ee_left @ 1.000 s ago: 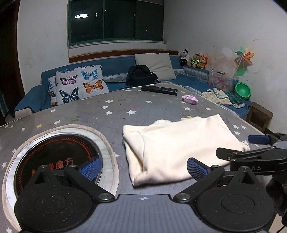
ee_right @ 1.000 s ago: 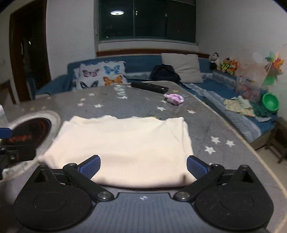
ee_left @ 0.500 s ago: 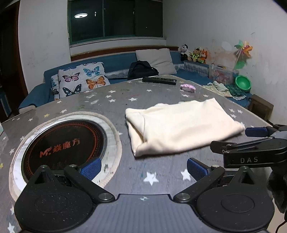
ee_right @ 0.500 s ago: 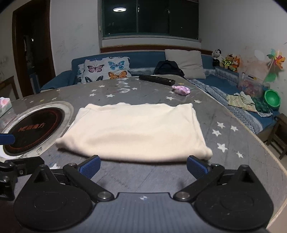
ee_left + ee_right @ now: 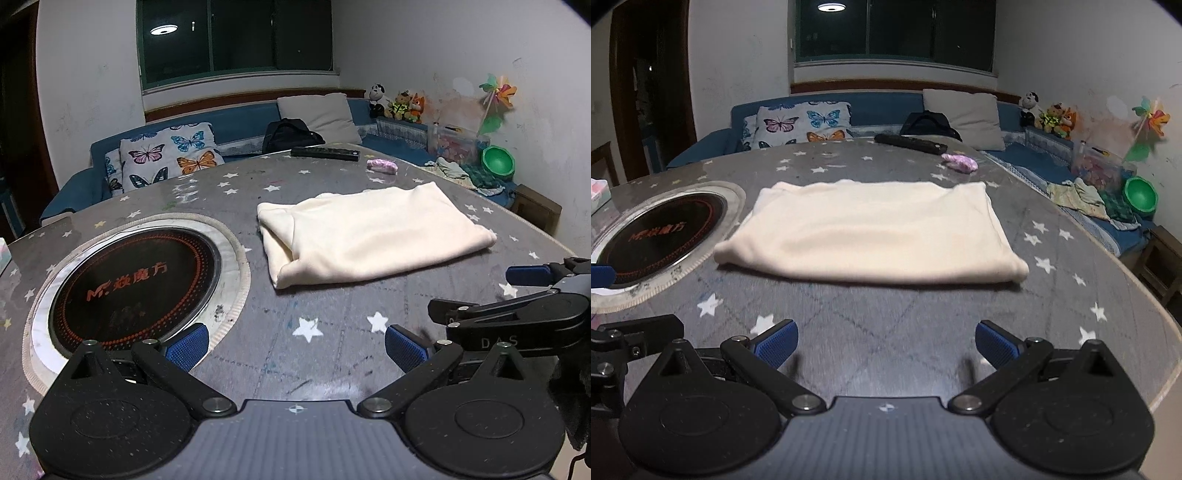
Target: Fold clothes
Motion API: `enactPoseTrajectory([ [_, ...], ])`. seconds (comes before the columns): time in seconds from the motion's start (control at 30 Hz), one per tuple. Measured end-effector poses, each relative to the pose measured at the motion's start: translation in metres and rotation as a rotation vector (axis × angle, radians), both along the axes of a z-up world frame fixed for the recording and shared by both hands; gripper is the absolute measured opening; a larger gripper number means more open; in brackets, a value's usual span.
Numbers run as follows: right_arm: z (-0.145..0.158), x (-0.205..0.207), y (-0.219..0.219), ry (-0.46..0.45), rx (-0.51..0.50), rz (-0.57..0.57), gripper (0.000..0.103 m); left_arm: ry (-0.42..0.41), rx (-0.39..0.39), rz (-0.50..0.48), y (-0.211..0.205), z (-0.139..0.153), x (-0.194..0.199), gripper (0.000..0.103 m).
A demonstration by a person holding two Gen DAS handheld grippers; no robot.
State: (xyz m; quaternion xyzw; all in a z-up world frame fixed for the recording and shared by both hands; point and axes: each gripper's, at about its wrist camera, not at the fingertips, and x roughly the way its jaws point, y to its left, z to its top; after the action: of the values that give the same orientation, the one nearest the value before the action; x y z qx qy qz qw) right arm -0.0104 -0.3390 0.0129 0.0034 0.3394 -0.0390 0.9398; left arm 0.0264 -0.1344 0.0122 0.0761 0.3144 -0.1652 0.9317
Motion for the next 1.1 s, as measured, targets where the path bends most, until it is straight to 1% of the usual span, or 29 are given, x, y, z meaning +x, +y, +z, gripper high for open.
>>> enactPoseTrajectory([
  [0.37, -0.005, -0.014, -0.002, 0.010, 0.013, -0.028, 0.103, 0.017, 0.018, -0.014, 0.004, -0.009, -0.012, 0.103],
  [1.1, -0.006, -0.029, -0.002, 0.001, 0.020, -0.037, 0.103, 0.013, 0.037, -0.049, -0.003, -0.013, -0.029, 0.103],
])
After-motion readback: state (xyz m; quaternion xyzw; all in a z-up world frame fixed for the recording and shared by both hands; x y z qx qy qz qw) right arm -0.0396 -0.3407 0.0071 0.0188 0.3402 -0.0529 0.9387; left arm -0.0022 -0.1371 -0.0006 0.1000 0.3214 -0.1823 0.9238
